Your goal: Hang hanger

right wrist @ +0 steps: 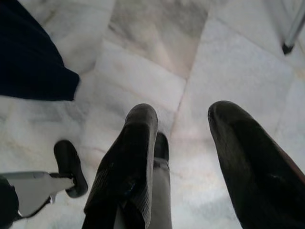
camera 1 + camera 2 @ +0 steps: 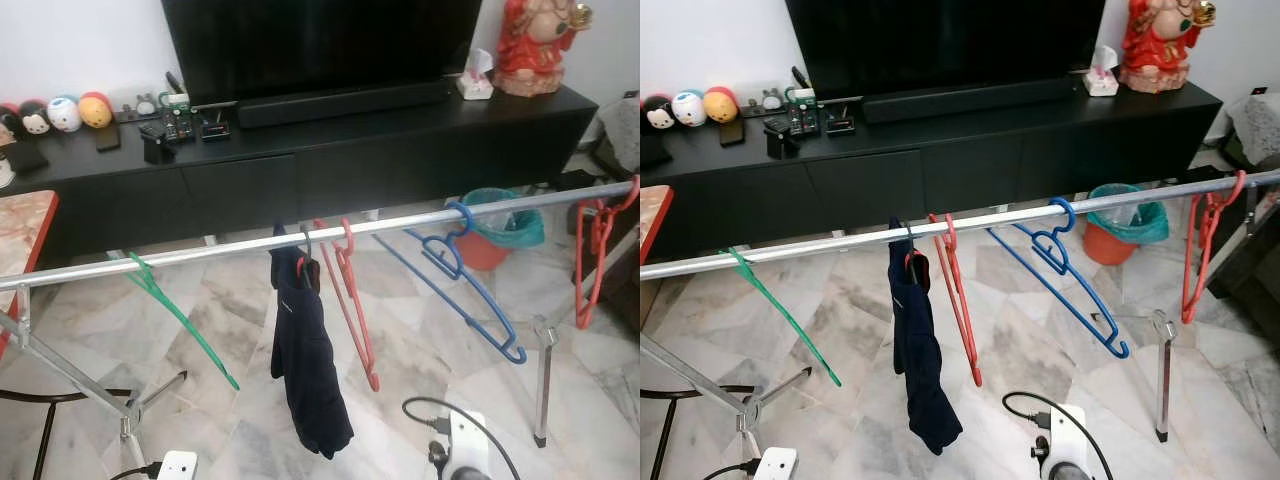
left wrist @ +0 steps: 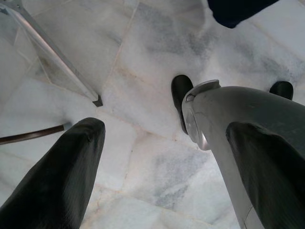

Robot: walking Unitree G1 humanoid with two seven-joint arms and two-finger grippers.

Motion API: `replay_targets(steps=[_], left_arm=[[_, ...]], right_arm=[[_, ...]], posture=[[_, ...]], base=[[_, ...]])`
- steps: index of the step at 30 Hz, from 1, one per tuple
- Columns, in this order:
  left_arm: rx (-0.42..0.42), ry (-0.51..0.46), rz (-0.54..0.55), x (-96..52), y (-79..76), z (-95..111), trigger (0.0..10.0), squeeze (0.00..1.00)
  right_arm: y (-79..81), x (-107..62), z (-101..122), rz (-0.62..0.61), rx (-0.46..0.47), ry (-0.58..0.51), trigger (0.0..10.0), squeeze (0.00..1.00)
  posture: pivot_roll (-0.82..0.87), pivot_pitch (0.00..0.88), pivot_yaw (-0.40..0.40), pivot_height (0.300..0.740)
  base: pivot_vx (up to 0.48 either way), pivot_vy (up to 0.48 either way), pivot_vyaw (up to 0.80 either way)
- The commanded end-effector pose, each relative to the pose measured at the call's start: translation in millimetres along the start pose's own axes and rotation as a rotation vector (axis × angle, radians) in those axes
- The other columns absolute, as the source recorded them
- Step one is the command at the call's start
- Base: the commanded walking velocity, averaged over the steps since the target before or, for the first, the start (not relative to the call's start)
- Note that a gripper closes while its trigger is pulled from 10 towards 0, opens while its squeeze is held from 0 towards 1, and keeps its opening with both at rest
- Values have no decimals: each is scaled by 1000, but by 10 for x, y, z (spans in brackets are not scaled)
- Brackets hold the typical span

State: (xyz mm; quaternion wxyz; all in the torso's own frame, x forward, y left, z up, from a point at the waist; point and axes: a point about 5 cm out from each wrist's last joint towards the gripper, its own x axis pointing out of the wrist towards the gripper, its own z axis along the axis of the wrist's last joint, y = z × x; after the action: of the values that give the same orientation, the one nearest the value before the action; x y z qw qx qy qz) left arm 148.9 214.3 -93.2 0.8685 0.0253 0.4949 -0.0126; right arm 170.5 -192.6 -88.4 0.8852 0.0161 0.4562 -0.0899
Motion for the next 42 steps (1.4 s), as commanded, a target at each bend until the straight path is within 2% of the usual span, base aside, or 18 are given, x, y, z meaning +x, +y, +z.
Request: replay_targets(steps=[1, 9, 20, 42], left_arm=[[4, 26, 4, -12, 18, -64, 10000, 0], [4, 23, 4, -12, 28, -50, 10000, 0], [4, 14, -5, -2, 3, -19, 10000, 0], [4, 14, -5, -2, 3, -19, 10000, 0]], right_arm=[[3, -7, -32, 3, 9, 4, 10000, 0], [7, -20, -85, 6, 19, 11, 10000, 0], [31, -11, -44, 10, -10, 4, 10000, 0], [31, -11, -44, 10, -10, 4, 10000, 0]], posture=[[-6, 35, 34, 740], [-1, 31, 34, 740], [-2, 33, 34, 740], [-2, 33, 34, 740]], base=[[0, 0, 0], [0, 0, 0], [0, 0, 0], [0, 0, 0]])
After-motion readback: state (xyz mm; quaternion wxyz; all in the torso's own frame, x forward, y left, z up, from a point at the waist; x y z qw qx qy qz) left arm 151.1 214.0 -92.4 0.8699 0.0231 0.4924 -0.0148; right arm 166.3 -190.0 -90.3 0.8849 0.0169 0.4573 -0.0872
